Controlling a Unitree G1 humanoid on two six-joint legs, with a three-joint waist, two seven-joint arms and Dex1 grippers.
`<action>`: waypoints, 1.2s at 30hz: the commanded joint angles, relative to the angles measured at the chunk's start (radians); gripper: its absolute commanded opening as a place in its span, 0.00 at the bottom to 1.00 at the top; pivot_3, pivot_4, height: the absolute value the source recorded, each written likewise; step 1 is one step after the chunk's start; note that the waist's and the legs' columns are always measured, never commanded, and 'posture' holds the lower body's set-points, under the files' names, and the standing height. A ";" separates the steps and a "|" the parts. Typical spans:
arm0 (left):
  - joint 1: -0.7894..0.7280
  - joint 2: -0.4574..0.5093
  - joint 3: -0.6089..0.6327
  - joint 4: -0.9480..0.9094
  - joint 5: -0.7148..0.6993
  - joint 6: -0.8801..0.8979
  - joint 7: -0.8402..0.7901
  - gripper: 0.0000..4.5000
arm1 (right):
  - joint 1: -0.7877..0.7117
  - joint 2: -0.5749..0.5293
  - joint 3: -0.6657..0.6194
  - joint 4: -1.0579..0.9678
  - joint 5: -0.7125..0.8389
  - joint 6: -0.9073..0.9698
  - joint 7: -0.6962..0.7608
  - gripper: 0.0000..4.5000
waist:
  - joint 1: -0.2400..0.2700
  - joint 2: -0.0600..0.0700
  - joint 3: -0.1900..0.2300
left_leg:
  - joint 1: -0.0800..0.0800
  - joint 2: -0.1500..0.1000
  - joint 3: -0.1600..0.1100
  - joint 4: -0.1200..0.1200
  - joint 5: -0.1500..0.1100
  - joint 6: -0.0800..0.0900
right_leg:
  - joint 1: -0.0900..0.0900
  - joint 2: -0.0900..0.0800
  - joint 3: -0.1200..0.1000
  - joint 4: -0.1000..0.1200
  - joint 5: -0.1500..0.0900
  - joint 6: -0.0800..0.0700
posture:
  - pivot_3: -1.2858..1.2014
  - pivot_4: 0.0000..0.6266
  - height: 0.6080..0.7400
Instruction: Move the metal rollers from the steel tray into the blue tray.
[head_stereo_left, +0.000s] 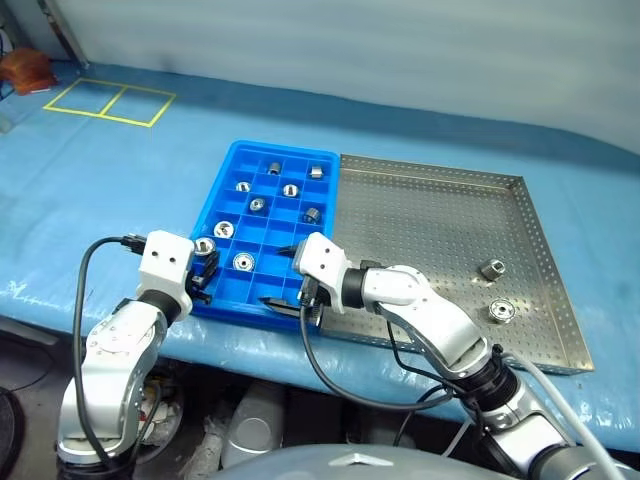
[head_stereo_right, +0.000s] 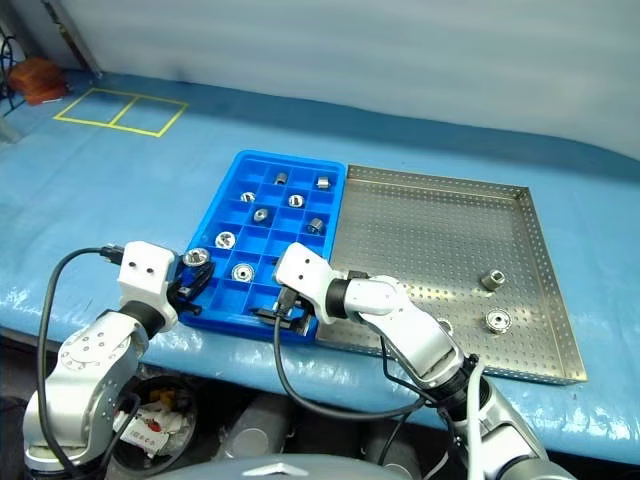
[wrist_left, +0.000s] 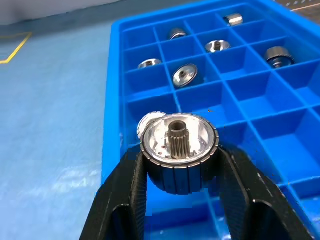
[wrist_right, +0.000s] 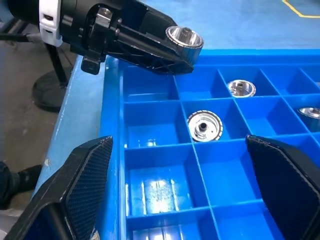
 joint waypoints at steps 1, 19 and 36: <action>0.004 0.002 0.009 -0.063 -0.005 0.013 0.016 0.37 | -0.009 0.007 -0.004 -0.018 -0.005 -0.023 0.010 1.00 | 0.021 0.000 0.000 | 0.000 0.000 0.000 0.000 0.000 -0.001 | -0.001 0.000 0.000 0.000 0.000 0.000 | 0.71 0.24 1.00; -0.044 0.034 -0.064 -0.017 -0.069 0.028 -0.035 0.37 | 0.040 0.010 -0.036 -0.069 -0.018 0.012 -0.031 1.00 | 0.128 0.000 -0.001 | -0.011 -0.001 0.007 0.000 -0.003 -0.005 | -0.013 0.004 -0.002 0.001 -0.002 -0.003 | 0.68 0.24 1.00; -0.134 0.048 -0.063 0.021 -0.108 0.029 -0.064 0.99 | 0.075 -0.002 -0.070 -0.123 -0.019 0.034 -0.070 1.00 | 0.116 0.000 -0.001 | -0.012 -0.001 0.006 0.001 -0.002 -0.005 | -0.013 0.004 -0.003 0.001 -0.002 -0.003 | 0.66 0.24 1.00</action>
